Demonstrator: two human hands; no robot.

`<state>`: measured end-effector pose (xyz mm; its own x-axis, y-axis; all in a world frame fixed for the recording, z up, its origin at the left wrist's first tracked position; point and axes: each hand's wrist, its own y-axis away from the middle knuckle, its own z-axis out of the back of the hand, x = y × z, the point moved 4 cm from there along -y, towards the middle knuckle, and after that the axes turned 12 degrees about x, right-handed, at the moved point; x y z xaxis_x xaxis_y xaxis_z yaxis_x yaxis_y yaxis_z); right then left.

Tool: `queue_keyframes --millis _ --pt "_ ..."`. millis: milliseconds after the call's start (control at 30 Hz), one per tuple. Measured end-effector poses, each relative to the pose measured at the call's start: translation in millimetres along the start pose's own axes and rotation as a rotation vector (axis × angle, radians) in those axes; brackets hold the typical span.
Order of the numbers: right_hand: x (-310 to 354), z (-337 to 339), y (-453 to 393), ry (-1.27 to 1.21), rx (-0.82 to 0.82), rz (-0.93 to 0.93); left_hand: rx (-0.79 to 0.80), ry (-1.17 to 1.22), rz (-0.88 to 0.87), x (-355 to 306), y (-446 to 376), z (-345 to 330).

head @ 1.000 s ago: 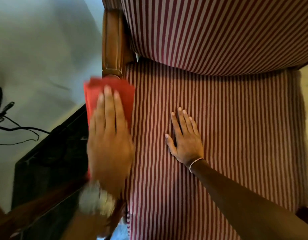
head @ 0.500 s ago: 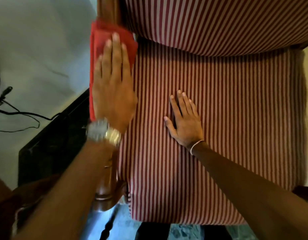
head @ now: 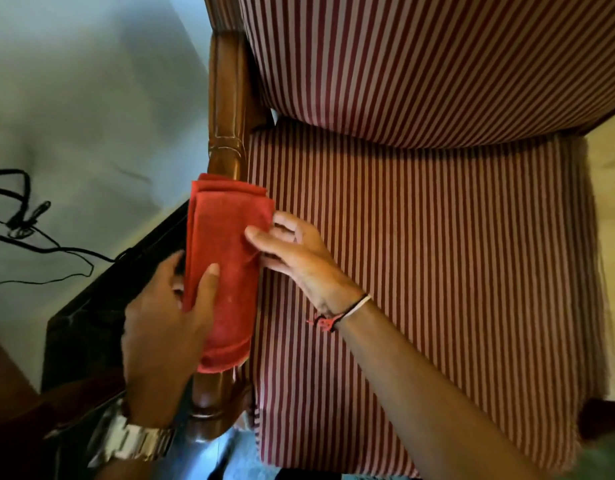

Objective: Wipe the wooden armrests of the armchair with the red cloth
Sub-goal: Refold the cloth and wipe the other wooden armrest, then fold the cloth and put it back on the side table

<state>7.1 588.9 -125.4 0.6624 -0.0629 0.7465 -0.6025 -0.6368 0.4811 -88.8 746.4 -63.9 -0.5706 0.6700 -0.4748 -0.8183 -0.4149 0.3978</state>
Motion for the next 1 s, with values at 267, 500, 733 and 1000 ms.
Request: queue_keyframes --millis 267,500,733,1000 --pt "11 21 35 -0.132 0.003 0.033 -0.086 0.068 -0.159 -50 28 -6" --pt "56 119 157 0.058 -0.098 0.177 -0.036 0.214 -0.295 -157 105 -86" --pt "92 249 305 0.238 -0.299 0.283 0.094 0.286 -0.401 -283 186 -197" --pt "110 415 445 0.303 -0.514 0.321 0.338 0.307 -0.553 -433 257 -317"
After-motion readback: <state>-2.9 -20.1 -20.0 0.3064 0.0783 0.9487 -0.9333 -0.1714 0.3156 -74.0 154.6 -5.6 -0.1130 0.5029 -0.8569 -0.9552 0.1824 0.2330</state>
